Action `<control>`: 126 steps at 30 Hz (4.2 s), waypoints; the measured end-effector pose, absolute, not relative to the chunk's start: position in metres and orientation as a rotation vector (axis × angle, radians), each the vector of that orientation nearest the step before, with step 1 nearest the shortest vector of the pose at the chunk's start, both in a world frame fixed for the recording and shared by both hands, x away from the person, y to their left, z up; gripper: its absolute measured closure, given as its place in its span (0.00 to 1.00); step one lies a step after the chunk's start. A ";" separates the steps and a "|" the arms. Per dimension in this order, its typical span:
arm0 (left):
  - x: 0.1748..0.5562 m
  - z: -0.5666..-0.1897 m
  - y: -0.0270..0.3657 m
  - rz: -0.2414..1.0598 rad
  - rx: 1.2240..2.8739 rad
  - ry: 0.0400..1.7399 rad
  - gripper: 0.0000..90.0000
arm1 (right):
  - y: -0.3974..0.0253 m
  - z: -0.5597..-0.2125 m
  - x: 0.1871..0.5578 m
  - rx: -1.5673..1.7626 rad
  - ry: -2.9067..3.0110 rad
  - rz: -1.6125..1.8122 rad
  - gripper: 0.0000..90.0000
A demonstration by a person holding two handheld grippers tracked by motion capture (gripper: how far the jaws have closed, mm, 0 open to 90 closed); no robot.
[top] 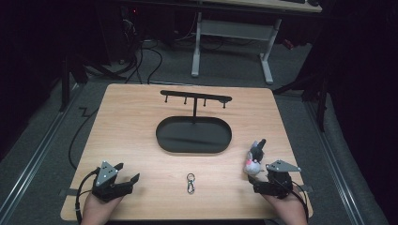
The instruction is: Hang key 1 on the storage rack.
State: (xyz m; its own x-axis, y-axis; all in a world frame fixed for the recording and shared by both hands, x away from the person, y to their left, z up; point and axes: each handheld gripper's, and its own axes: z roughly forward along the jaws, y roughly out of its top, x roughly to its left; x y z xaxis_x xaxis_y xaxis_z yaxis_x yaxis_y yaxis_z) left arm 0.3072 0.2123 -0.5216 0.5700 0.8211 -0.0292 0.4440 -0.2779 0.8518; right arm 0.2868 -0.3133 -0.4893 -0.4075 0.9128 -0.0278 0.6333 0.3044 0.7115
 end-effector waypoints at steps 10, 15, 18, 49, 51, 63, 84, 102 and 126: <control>0.306 -0.517 0.209 0.521 1.911 0.959 0.24 | -0.306 -0.482 0.292 1.431 2.161 0.786 0.19; 0.307 -0.516 0.210 0.519 1.916 0.953 0.22 | -0.310 -0.479 0.293 1.523 2.152 0.752 0.18; 0.308 -0.517 0.210 0.522 1.925 0.958 0.19 | -0.313 -0.477 0.293 1.546 2.160 0.735 0.18; 0.306 -0.516 0.203 0.487 1.921 0.933 0.18 | -0.303 -0.476 0.297 1.491 2.417 0.501 0.17; 0.305 -0.517 0.203 0.481 1.925 0.931 0.18 | -0.303 -0.476 0.297 1.493 2.425 0.482 0.17; 0.304 -0.519 0.201 0.451 1.937 0.926 0.18 | -0.295 -0.479 0.299 1.461 2.518 0.372 0.18; 0.306 -0.520 0.202 0.440 1.941 0.907 0.18 | -0.284 -0.466 0.348 1.611 2.489 0.350 0.15; 0.305 -0.518 0.204 0.435 1.930 0.911 0.18 | -0.286 -0.479 0.377 1.794 2.430 0.353 0.16; 0.306 -0.522 0.204 0.418 1.953 0.906 0.19 | -0.287 -0.489 0.372 1.801 2.470 0.312 0.40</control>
